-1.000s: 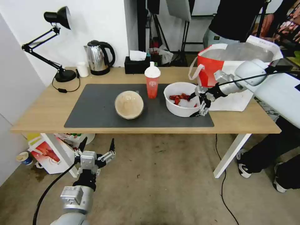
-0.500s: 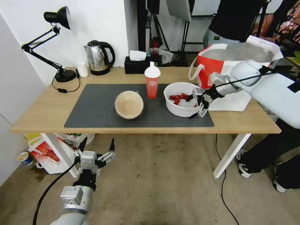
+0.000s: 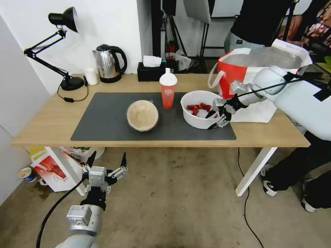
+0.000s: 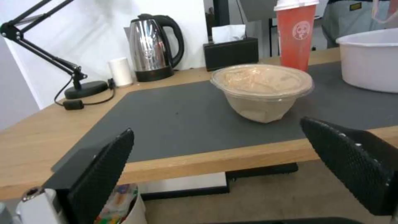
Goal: Pick up the trash from the table and place it into the takeout bag.
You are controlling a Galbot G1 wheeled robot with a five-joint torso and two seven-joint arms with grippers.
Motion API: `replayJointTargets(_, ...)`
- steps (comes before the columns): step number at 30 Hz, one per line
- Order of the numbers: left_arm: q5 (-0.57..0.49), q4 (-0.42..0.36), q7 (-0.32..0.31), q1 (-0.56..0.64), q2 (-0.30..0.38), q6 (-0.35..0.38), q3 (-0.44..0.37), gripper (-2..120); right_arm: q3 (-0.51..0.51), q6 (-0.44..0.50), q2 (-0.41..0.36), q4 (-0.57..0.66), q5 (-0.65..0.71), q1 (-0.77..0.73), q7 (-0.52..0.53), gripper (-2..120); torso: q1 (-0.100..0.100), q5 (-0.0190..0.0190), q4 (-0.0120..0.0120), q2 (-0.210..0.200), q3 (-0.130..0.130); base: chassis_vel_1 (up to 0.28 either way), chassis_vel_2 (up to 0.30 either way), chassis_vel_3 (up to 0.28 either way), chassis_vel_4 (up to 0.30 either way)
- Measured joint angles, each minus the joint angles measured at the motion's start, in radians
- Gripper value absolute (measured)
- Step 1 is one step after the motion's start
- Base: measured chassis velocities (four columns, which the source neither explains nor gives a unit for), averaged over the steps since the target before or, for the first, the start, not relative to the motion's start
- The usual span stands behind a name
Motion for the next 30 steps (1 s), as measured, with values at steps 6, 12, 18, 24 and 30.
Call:
replayJointTargets(6, 0.0, 0.0, 0.0, 0.0, 0.0, 0.0, 0.0, 100, -0.002, 0.0, 0.01, -0.004, -0.004, 0.002, -0.002, 24, 0.0, -0.0001, 0.0, 0.0, 0.0, 0.0, 0.0, 0.0, 0.0)
replayJointTargets(12, 0.0, 0.0, 0.0, 0.0, 0.0, 0.0, 0.0, 100, -0.005, 0.0, 0.016, -0.011, -0.01, 0.002, -0.004, 2, 0.0, -0.0001, 0.0001, 0.0, 0.0, 0.0, 0.0, 0.0, 0.0)
replayJointTargets(18, 0.0, 0.0, 0.0, 0.0, 0.0, 0.0, 0.0, 100, -0.016, 0.001, 0.02, -0.013, -0.009, 0.01, -0.006, 0, 0.0, 0.0, 0.0, 0.0, 0.0, 0.0, 0.0, 0.0, 0.0)
replayJointTargets(24, 0.0, 0.0, 0.0, 0.0, 0.0, 0.0, 0.0, 100, -0.024, 0.001, 0.02, -0.014, -0.007, 0.018, -0.008, 0, 0.0, 0.0, 0.0, 0.0, 0.0, 0.0, 0.0, 0.0, 0.0)
replayJointTargets(30, 0.0, 0.0, 0.0, 0.0, 0.0, 0.0, 0.0, 100, -0.023, 0.001, 0.02, -0.016, -0.005, 0.015, -0.011, 0, 0.0, 0.0, 0.0001, 0.0, 0.0, 0.0, 0.0, 0.0, 0.0)
